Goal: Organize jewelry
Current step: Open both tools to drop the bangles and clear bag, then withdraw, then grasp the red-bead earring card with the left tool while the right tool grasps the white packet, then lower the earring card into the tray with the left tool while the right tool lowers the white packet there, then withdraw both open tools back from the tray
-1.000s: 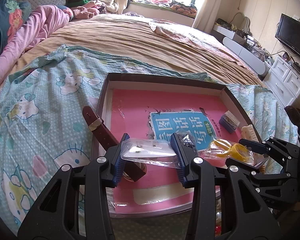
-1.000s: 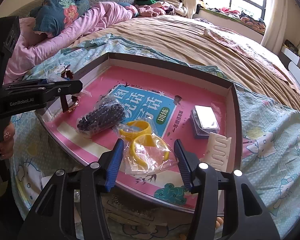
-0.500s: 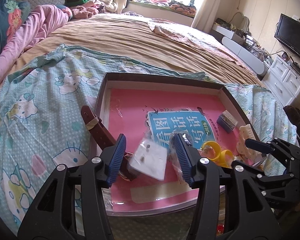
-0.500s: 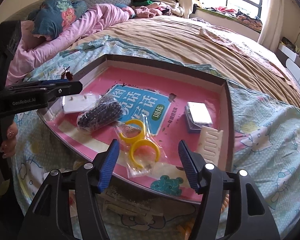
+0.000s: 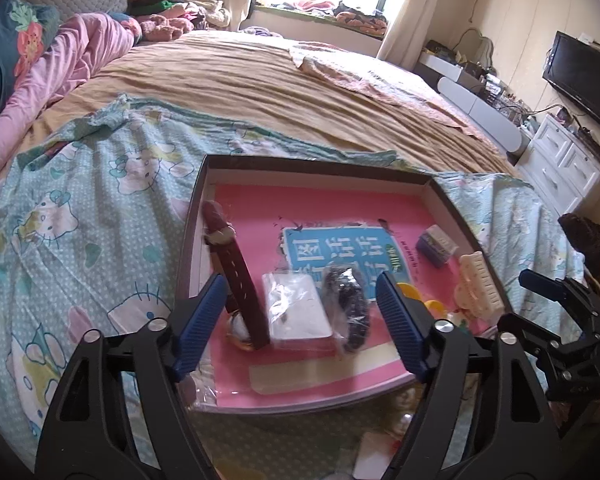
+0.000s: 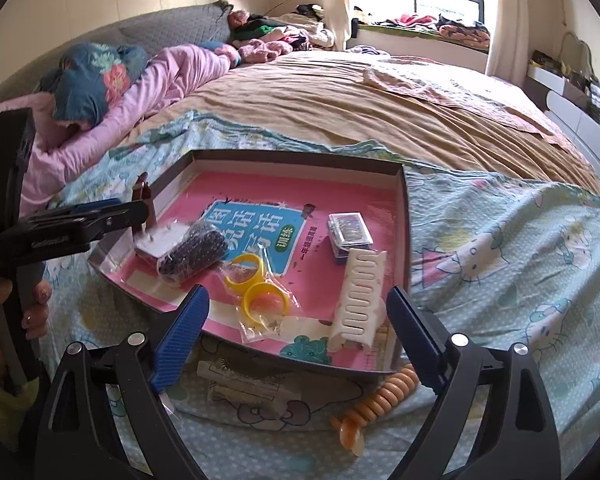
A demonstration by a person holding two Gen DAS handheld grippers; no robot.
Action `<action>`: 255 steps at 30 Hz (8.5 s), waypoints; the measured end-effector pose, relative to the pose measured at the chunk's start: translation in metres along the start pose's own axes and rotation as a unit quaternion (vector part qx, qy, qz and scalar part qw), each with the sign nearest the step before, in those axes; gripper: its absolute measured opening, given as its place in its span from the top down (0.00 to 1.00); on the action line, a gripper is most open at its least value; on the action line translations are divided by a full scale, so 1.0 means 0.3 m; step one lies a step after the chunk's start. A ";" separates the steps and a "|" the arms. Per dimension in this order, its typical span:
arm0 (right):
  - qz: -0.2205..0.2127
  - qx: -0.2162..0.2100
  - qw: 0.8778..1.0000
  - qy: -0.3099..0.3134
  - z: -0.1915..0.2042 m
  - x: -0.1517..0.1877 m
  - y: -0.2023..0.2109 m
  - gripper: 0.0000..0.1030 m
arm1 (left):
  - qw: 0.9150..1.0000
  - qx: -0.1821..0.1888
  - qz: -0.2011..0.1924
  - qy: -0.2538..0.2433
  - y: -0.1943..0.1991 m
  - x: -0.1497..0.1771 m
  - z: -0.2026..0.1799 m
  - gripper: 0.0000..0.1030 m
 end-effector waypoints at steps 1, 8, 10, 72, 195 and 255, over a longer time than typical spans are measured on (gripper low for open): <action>-0.002 -0.001 1.000 -0.005 -0.006 -0.002 0.008 0.12 | 1.000 0.001 -0.002 -0.003 0.011 -0.003 -0.006 0.27; -0.018 -0.011 0.999 -0.039 -0.042 -0.017 0.073 0.11 | 1.000 0.001 -0.016 -0.006 0.078 -0.021 -0.029 0.17; -0.023 -0.012 0.999 -0.045 -0.048 -0.026 0.087 0.11 | 1.000 0.000 -0.023 -0.007 0.104 -0.027 -0.033 0.16; -0.006 -0.044 0.999 -0.017 0.022 0.187 0.263 0.11 | 0.997 -0.044 0.011 -0.070 0.222 0.244 -0.117 0.09; 0.013 -0.017 0.999 -0.030 -0.076 -0.183 -0.079 0.45 | 0.998 0.000 0.014 -0.062 -0.041 0.033 -0.067 0.25; -0.049 -0.018 0.997 -0.061 -0.127 -0.087 0.239 0.13 | 0.997 -0.002 -0.049 -0.059 0.223 0.002 -0.123 0.09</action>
Point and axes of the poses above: each gripper's, at about its wrist camera, not at the fingertips, and y roughly against the way its jaws point, z to its left, x to its underside, the point moved 9 cm from there along -y, roughly the way its jaws point, and after that the axes turned 8 degrees about z, right-handed, at the moved point
